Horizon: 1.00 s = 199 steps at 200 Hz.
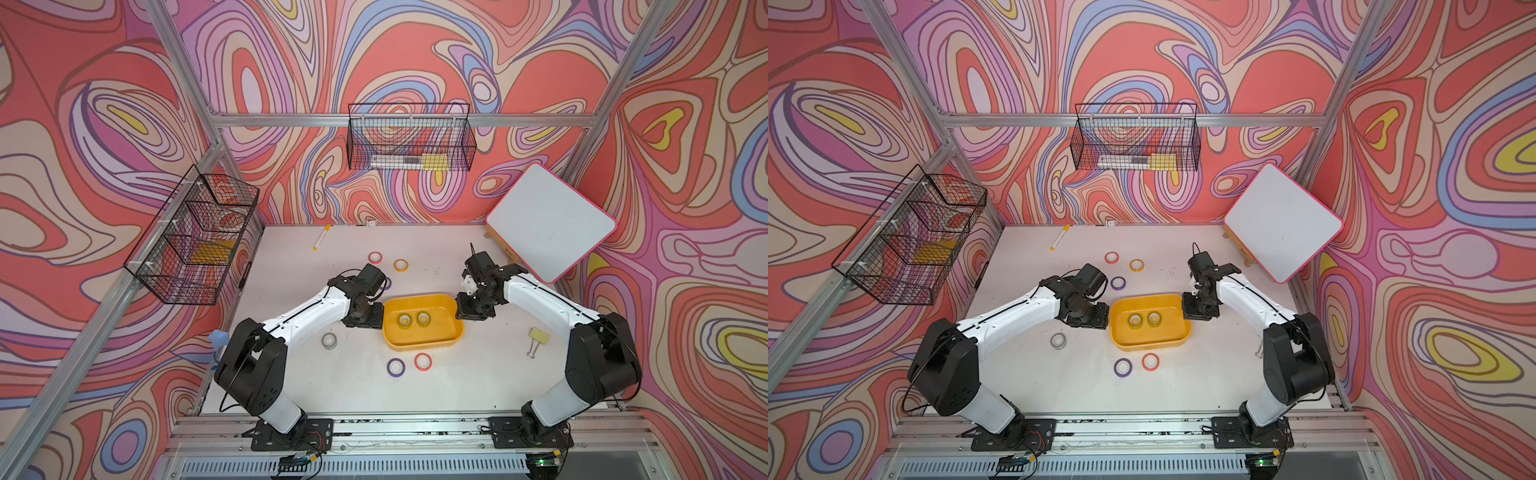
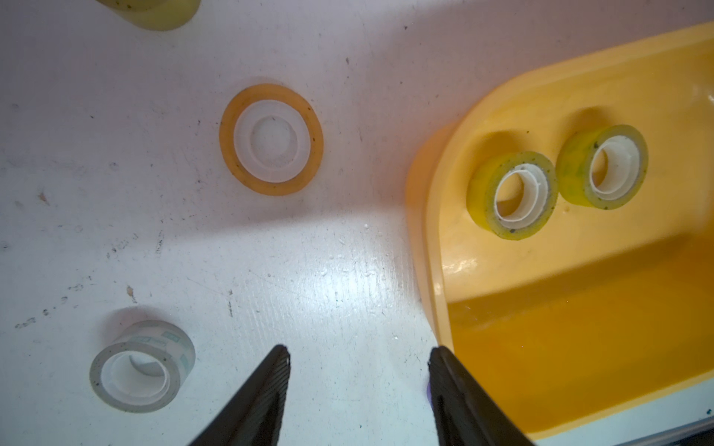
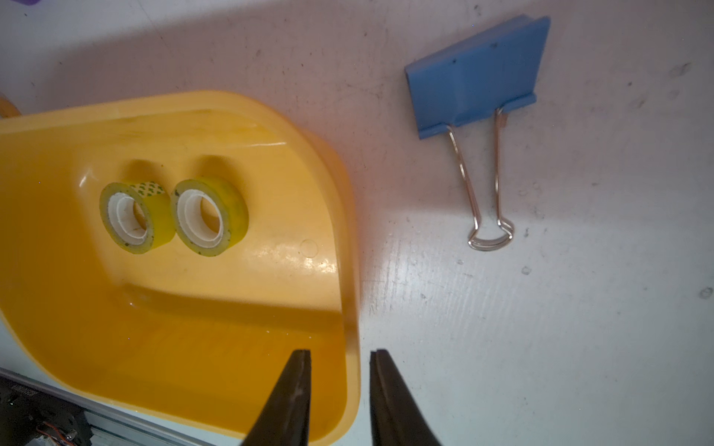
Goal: Put the transparent tape into the storage box
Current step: Adjust the storage box at the center of the board.
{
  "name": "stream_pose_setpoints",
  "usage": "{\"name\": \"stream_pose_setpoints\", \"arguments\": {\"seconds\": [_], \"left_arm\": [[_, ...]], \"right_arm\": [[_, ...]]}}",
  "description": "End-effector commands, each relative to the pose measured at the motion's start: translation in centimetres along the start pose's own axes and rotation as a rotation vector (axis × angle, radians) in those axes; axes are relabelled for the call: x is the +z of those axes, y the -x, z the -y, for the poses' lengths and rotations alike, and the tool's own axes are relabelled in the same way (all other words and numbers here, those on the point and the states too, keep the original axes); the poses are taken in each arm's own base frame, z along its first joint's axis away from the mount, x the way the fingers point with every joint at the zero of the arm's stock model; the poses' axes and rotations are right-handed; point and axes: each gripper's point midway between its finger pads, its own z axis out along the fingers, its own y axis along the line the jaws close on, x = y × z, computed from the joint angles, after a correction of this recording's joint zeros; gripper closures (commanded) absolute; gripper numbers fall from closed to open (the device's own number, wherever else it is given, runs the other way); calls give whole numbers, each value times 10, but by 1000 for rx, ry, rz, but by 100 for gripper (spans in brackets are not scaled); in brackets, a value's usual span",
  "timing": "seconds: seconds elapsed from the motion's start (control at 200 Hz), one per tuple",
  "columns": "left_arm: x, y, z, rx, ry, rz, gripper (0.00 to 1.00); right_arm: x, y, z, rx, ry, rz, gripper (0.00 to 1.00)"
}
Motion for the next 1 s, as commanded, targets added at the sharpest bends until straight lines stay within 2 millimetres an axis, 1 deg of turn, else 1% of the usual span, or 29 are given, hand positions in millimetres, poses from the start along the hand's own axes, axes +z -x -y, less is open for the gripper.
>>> {"name": "stream_pose_setpoints", "arguments": {"seconds": [0.0, 0.441, 0.566, 0.706, 0.766, 0.992], "left_arm": [[-5, 2, -2, 2, -17, 24, 37], [1, 1, -9, -5, -16, 17, 37], [2, 1, -10, -4, -15, 14, 37], [2, 0, -11, -5, -15, 14, 37], [3, 0, -10, -7, -21, 11, 37], [5, -1, -10, -8, -24, 10, 38]], "right_arm": [[3, 6, -2, 9, 10, 10, 73], [15, 5, -1, 19, 9, -15, 81], [17, 6, -1, 23, 8, -17, 87], [16, 9, -2, 25, 8, -15, 95], [16, 10, -3, 25, 11, -17, 100], [11, 17, -6, 12, 9, -15, 100]]}}
